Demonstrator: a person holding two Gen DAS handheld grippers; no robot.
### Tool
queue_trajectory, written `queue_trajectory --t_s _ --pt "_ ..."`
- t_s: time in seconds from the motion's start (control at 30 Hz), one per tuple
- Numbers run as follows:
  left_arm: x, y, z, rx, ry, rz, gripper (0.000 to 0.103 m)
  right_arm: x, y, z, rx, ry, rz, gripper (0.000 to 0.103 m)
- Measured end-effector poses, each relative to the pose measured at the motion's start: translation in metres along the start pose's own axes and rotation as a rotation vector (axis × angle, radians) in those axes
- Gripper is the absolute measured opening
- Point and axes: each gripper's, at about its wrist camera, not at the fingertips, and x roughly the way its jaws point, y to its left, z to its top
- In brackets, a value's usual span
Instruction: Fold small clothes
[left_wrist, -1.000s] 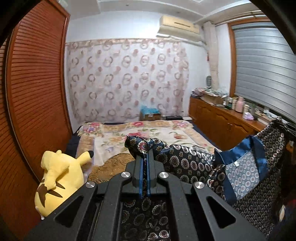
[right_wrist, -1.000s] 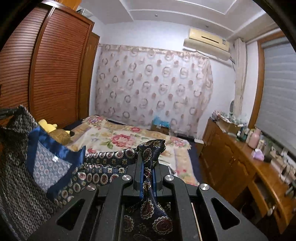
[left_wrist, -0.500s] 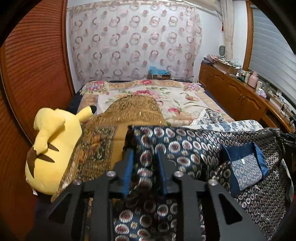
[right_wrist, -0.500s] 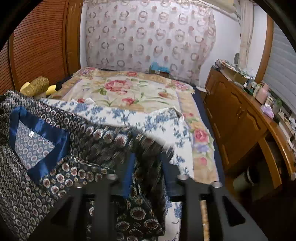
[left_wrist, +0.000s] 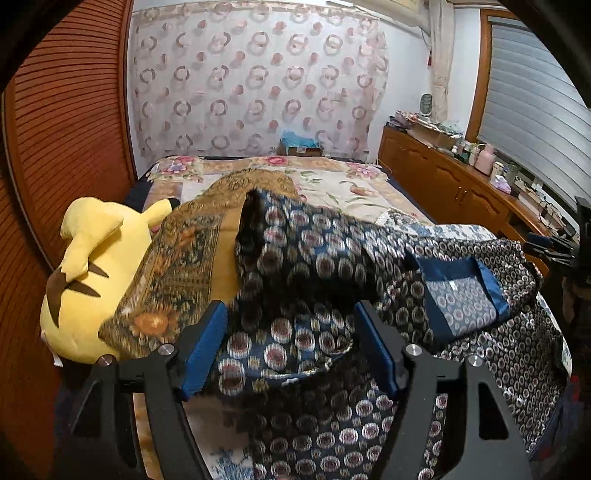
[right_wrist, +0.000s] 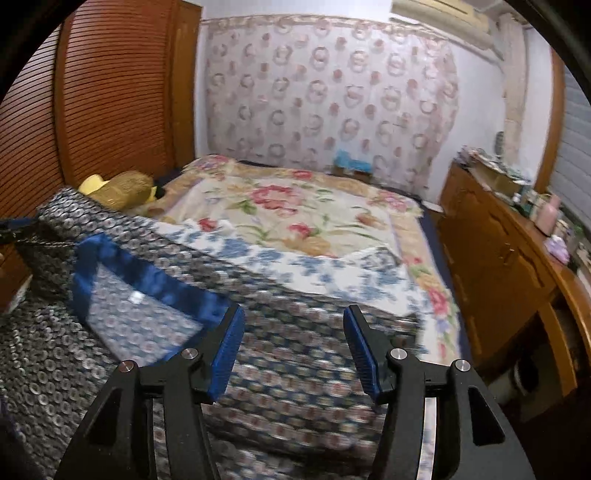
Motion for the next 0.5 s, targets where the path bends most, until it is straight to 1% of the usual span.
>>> queue_trajectory --t_s 0.03,0.1,0.27,0.33,0.5 --pt "-0.001 0.000 -0.003 -0.004 -0.002 0.006 0.073 0.005 0.008 0.000 -0.008 0.010 0.015 0.057" --pt "-0.003 0.000 -0.009 -0.012 -0.001 0.001 0.073 0.013 0.012 0.003 -0.015 0.032 0.040 0.057" --pt "0.000 0.004 -0.018 -0.018 0.010 0.003 0.073 0.047 0.030 0.002 -0.016 0.115 0.095 0.057" --pt "0.002 0.004 -0.021 -0.021 0.019 0.003 0.073 0.061 0.034 0.002 -0.015 0.147 0.099 0.057" --pt "0.008 0.006 -0.032 -0.027 0.040 -0.001 0.073 0.100 0.025 0.010 0.000 0.208 0.087 0.057"
